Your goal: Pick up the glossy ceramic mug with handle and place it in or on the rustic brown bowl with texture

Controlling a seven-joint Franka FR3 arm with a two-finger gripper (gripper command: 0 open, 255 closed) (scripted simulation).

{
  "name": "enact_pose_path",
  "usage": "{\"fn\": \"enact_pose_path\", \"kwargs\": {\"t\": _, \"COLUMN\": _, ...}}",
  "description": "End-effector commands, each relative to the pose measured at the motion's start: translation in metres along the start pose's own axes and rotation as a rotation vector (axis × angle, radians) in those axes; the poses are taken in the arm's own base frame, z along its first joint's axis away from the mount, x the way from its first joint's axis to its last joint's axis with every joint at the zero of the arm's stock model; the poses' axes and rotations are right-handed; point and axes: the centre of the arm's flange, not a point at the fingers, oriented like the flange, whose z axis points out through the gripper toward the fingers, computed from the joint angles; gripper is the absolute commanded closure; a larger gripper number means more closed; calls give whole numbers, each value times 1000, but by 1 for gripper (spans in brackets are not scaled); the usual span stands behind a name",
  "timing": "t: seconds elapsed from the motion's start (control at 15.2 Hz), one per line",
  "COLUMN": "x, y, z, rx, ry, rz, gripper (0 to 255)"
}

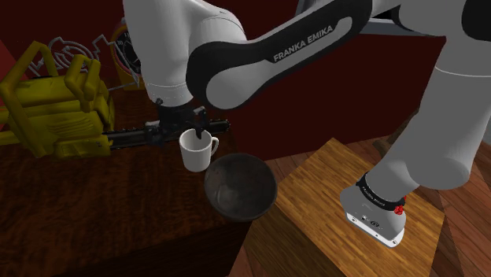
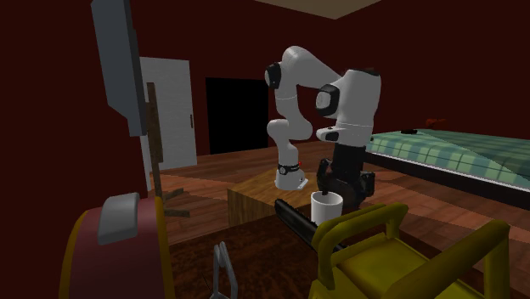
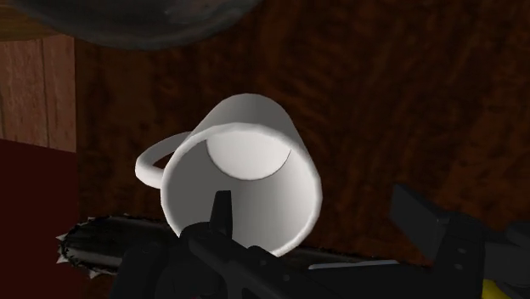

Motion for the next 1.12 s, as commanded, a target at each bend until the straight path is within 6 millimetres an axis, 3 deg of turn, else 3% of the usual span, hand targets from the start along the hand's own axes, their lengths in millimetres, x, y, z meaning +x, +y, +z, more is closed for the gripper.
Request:
{"fn": "enact_pose_path", "kwargs": {"t": 0.0, "x": 1, "y": -2, "z": 12, "rx": -1, "ry": 0, "rz": 1, "gripper": 0}}
{"fn": "enact_pose_path", "kwargs": {"t": 0.26, "x": 1, "y": -2, "z": 36, "rx": -1, "ry": 0, "rz": 1, "gripper": 0}}
{"fn": "enact_pose_path", "kwargs": {"t": 0.79, "x": 1, "y": -2, "z": 36, "rx": -1, "ry": 0, "rz": 1, "gripper": 0}}
{"fn": "enact_pose_path", "kwargs": {"t": 0.86, "x": 1, "y": -2, "z": 36, "rx": -1, "ry": 0, "rz": 1, "gripper": 255}}
{"fn": "enact_pose_path", "kwargs": {"t": 1.06, "x": 1, "y": -2, "z": 36, "rx": -1, "ry": 0, "rz": 1, "gripper": 255}}
